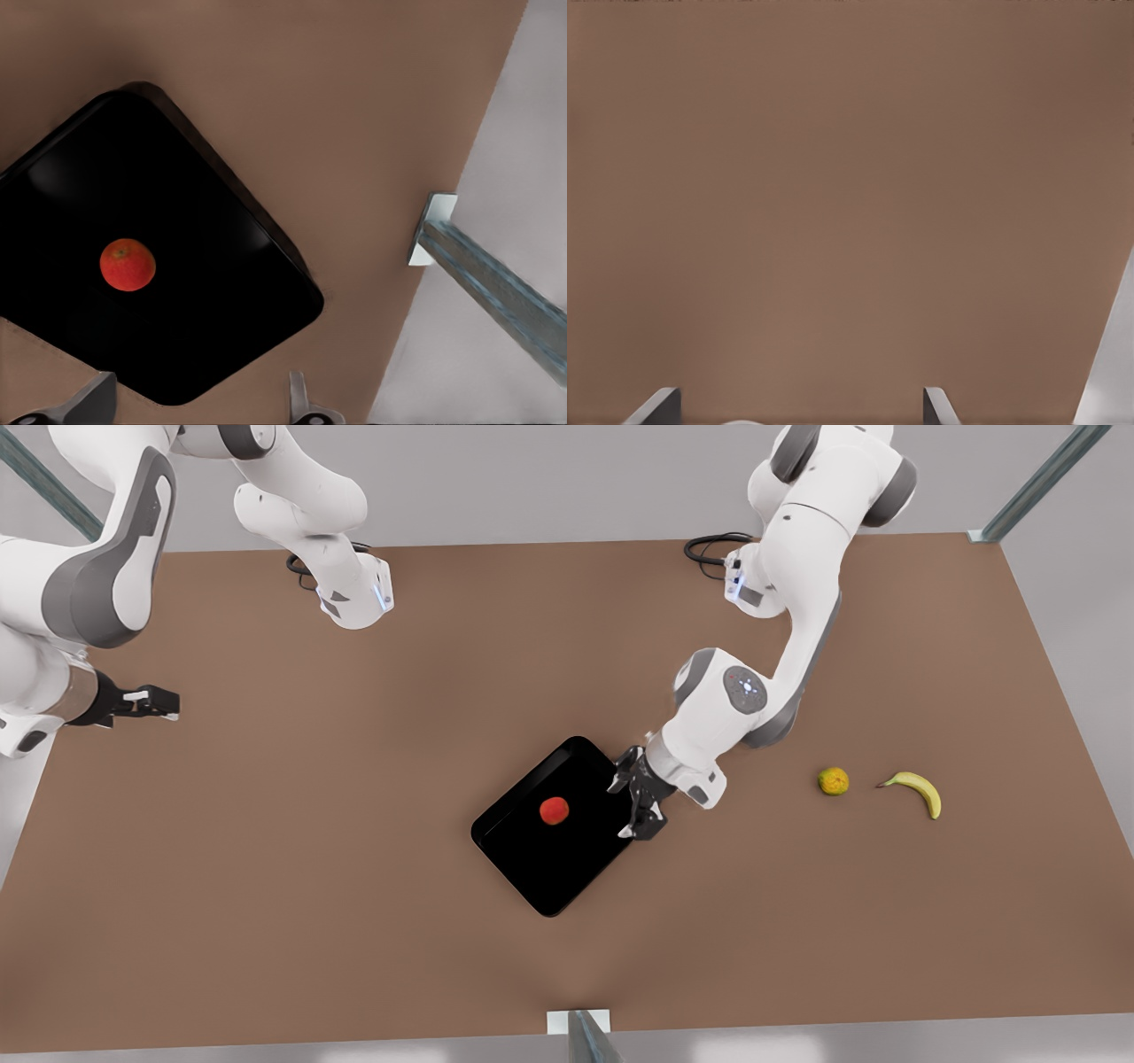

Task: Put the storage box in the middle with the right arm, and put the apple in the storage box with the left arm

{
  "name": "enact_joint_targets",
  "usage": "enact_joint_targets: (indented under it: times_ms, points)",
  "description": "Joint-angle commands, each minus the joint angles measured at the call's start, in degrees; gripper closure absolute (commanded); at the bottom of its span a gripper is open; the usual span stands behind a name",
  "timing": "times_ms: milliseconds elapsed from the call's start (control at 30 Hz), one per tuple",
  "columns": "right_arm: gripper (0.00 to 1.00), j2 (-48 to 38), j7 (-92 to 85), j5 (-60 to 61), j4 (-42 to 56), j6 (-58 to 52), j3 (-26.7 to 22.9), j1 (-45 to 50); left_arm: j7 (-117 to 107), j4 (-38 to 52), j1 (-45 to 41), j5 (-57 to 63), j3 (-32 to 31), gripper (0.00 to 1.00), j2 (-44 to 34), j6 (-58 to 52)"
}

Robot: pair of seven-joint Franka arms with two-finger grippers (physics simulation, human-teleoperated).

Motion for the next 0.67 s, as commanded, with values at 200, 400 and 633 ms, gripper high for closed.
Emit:
enact_joint_targets:
  times_ms: [200, 400, 633]
  points:
    - [0.0, 0.0, -0.2, 0.0, 0.0, 0.0, 0.0, 0.0, 94.2, 1.9, 5.5, 12.6, 13.0, 0.0, -18.7, -38.7]
    - [0.0, -0.1, -0.4, -0.1, 0.1, 0.0, 0.0, 0.0, 105.5, 16.6, 13.0, 12.8, 6.6, 0.0, -12.6, -58.9]
    - [0.0, 0.0, -0.4, -0.1, 0.0, 0.1, 0.0, -0.2, 105.4, 16.9, 13.0, 12.6, 6.5, 0.0, -11.3, -58.9]
